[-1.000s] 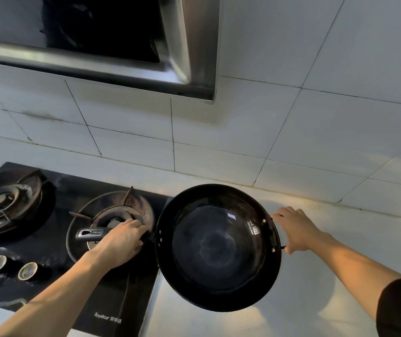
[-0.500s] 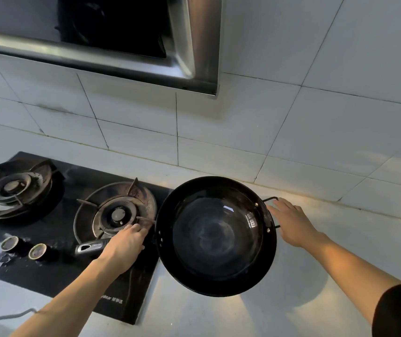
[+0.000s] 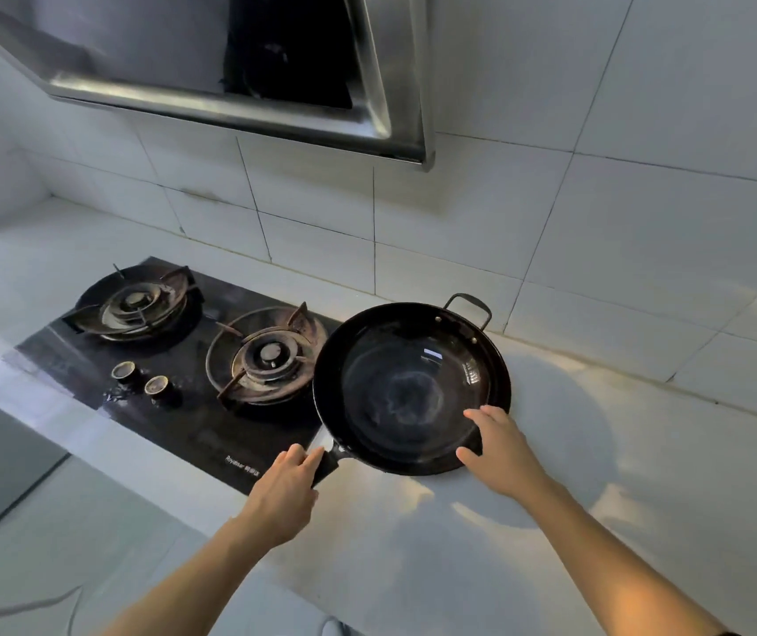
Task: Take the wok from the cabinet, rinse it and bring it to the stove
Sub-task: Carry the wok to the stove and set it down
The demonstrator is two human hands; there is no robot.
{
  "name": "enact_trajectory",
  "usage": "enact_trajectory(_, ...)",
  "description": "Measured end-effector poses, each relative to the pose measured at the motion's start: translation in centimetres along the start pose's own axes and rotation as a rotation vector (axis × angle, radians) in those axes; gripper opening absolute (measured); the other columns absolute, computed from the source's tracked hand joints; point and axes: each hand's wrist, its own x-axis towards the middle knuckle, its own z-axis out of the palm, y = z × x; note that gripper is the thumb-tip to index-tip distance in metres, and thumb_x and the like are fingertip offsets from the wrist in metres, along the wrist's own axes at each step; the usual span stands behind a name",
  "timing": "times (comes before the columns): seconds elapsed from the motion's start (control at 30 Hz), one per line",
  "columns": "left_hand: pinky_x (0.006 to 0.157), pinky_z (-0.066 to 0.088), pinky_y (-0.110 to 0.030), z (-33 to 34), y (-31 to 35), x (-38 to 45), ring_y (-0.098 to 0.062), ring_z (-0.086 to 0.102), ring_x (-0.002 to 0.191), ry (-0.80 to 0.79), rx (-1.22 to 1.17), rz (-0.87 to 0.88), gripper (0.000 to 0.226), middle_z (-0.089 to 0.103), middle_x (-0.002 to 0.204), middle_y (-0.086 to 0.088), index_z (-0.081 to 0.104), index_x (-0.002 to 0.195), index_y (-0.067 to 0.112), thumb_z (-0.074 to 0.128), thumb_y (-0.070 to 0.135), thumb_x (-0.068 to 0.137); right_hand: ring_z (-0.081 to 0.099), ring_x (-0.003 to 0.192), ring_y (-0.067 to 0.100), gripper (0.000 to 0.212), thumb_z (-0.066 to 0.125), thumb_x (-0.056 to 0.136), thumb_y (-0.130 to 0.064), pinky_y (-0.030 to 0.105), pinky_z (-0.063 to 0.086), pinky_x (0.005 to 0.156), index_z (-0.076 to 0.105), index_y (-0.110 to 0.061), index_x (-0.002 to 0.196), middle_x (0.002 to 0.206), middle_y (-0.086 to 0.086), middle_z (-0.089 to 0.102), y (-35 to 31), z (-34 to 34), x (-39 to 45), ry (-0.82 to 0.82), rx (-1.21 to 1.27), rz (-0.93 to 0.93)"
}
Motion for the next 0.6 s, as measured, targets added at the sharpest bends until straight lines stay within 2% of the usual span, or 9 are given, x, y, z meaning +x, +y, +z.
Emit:
enact_trajectory(0.13, 0.082, 0.041, -0.029, 0.8, 2.8, -2.9, -0.017, 0.047, 0.096, 0.034, -0.145, -0.092, 0.041, 0.044, 0.11, 0.003, 0.043, 0.13, 0.022, 0.052, 0.022, 0.09, 0.029, 0.142, 0.022, 0.063, 0.06, 0.092, -0.033, 0.035, 0.029, 0.114, 0.036, -0.016, 0.147, 0.154, 0.005, 0.028, -0.8, 2.1, -2.3, -0.055, 0.051, -0.027)
enact_trajectory(0.23, 0.079, 0.041, -0.028, 1.1, 3.9, -4.2, -0.016, 0.048, 0.09, 0.025, -0.229, -0.127, 0.037, 0.046, 0.102, 0.003, 0.048, 0.123, 0.024, 0.053, 0.018, 0.087, 0.03, 0.141, 0.02, 0.062, 0.058, 0.092, -0.036, 0.032, 0.029, 0.113, 0.037, -0.014, 0.145, 0.153, 0.005, 0.028, -1.3, 3.3, -4.0, -0.064, -0.002, -0.036)
enact_trajectory(0.3, 0.077, 0.042, -0.029, 0.8, 4.7, -4.4, -0.017, 0.049, 0.087, 0.009, -0.264, -0.145, 0.025, 0.048, 0.098, 0.001, 0.052, 0.107, 0.023, 0.054, 0.015, 0.084, 0.035, 0.138, 0.02, 0.056, 0.055, 0.094, -0.04, 0.031, 0.032, 0.109, 0.04, -0.014, 0.142, 0.151, 0.004, 0.031, -1.7, 3.7, -5.1, -0.022, -0.082, -0.028)
enact_trajectory(0.4, 0.071, 0.041, -0.027, 0.4, 5.9, -4.6, -0.014, 0.047, 0.079, -0.01, -0.272, -0.139, 0.014, 0.047, 0.093, 0.001, 0.048, 0.089, 0.024, 0.057, 0.017, 0.081, 0.034, 0.139, 0.019, 0.055, 0.052, 0.096, -0.043, 0.031, 0.033, 0.108, 0.039, -0.015, 0.142, 0.152, 0.002, 0.031, -1.9, 3.7, -6.0, 0.013, -0.156, 0.01)
enact_trajectory(0.47, 0.068, 0.038, -0.024, 0.6, 6.4, -4.9, -0.013, 0.047, 0.077, -0.026, -0.303, -0.121, 0.014, 0.047, 0.092, 0.003, 0.048, 0.088, 0.023, 0.059, 0.019, 0.081, 0.032, 0.14, 0.018, 0.055, 0.051, 0.096, -0.042, 0.032, 0.032, 0.109, 0.038, -0.015, 0.142, 0.153, 0.001, 0.03, -2.0, 3.4, -6.3, 0.031, -0.175, 0.037)
enact_trajectory(0.6, 0.069, 0.038, -0.022, 1.7, 7.1, -5.6, -0.013, 0.047, 0.08, -0.062, -0.34, -0.071, 0.018, 0.045, 0.097, 0.005, 0.052, 0.099, 0.02, 0.061, 0.024, 0.084, 0.032, 0.14, 0.019, 0.052, 0.049, 0.098, -0.041, 0.033, 0.033, 0.108, 0.04, -0.013, 0.14, 0.151, 0.002, 0.034, -2.8, 3.3, -7.0, 0.069, -0.204, 0.113)
